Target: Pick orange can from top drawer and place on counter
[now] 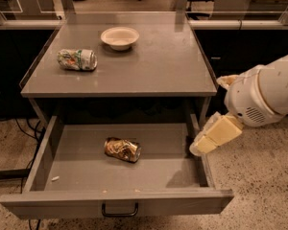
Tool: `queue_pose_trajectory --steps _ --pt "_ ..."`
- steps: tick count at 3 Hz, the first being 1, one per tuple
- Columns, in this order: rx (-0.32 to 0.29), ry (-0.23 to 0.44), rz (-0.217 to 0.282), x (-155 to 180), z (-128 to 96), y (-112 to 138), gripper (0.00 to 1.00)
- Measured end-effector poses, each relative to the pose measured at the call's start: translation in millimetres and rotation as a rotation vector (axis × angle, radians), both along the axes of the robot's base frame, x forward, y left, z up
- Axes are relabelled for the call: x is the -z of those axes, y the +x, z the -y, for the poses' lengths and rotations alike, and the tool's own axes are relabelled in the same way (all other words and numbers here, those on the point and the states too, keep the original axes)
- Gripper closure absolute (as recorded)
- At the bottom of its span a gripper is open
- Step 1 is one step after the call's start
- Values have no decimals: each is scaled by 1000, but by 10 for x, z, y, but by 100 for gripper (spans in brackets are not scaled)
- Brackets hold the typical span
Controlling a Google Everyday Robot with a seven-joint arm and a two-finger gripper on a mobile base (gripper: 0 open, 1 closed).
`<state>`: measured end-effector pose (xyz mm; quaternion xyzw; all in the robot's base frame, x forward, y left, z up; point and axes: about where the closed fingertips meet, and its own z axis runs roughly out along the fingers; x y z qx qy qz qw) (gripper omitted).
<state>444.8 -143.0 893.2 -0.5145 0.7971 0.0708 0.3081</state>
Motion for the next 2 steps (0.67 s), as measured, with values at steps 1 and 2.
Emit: queue_pose_trajectory --steps 1,2 --pt "2 -10 -6 297 -109 74 0" --pt "16 3 0 606 -177 170 0"
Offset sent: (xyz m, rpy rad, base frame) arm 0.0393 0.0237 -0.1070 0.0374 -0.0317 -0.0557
